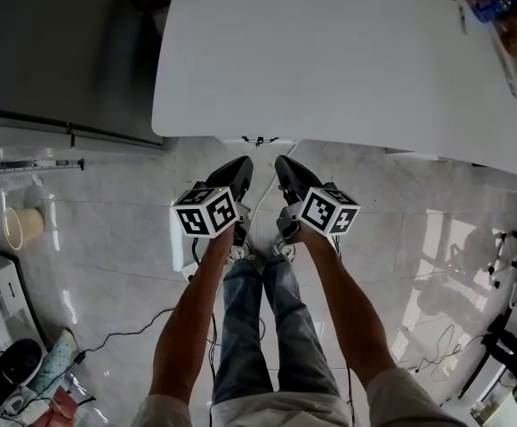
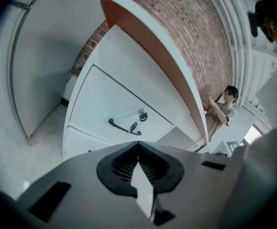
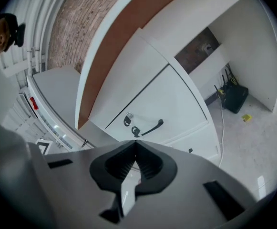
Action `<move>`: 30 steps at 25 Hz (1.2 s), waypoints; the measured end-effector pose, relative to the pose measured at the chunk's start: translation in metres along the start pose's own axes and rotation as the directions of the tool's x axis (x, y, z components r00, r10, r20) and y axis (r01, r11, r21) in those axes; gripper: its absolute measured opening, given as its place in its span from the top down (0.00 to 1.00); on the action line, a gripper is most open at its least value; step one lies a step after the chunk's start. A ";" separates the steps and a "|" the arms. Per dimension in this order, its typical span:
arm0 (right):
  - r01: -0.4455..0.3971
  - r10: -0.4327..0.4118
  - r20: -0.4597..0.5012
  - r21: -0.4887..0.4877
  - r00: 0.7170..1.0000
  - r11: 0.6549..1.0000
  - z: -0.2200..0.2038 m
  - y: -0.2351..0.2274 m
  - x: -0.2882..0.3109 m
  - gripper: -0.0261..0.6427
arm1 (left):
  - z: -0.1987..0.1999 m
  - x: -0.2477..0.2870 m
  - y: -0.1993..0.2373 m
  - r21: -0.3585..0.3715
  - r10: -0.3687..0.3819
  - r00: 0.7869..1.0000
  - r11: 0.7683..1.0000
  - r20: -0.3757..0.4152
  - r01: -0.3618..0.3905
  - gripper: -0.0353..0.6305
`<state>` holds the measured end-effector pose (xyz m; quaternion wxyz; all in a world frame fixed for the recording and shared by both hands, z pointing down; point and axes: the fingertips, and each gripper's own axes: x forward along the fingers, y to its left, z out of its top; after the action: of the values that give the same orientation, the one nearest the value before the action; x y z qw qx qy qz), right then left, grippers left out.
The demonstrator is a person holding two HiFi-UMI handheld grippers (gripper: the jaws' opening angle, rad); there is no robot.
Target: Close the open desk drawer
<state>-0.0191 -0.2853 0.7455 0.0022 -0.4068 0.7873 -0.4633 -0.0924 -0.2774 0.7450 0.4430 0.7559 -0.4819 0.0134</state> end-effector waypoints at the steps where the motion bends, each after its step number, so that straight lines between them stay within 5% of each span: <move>1: 0.012 -0.012 -0.002 -0.040 1.000 0.999 0.003 0.003 -0.004 0.94 | 0.002 -0.003 -0.004 0.035 0.011 1.000 0.999 -0.003 -0.011 0.93; 4: 0.082 -0.087 -0.010 -0.236 0.996 0.968 0.011 0.014 -0.016 0.94 | 0.012 -0.014 -0.016 0.156 0.054 0.999 0.986 0.004 -0.054 0.93; 6: 0.134 -0.144 0.006 -0.414 0.990 0.901 0.023 0.028 -0.028 0.94 | 0.023 -0.024 -0.029 0.256 0.087 0.996 0.962 0.027 -0.091 0.93; 9: 0.158 -0.164 0.043 -0.576 0.986 0.802 0.045 0.058 -0.049 0.94 | 0.041 -0.040 -0.056 0.442 0.138 0.988 0.884 0.069 -0.154 0.93; 11: 0.159 -0.151 0.064 -0.592 0.986 0.790 0.061 0.077 -0.062 0.94 | 0.054 -0.050 -0.074 0.516 0.151 0.984 0.838 0.094 -0.178 0.93; 30: 0.177 -0.004 0.243 -0.695 0.970 0.697 0.173 0.229 -0.206 0.94 | 0.154 -0.169 -0.265 0.598 0.015 0.952 0.775 0.307 -0.205 0.93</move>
<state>0.0382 -0.2242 0.4020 -0.0896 -0.4637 0.8783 -0.0742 -0.0490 -0.2235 0.4016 0.0929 0.8235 -0.5526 0.0890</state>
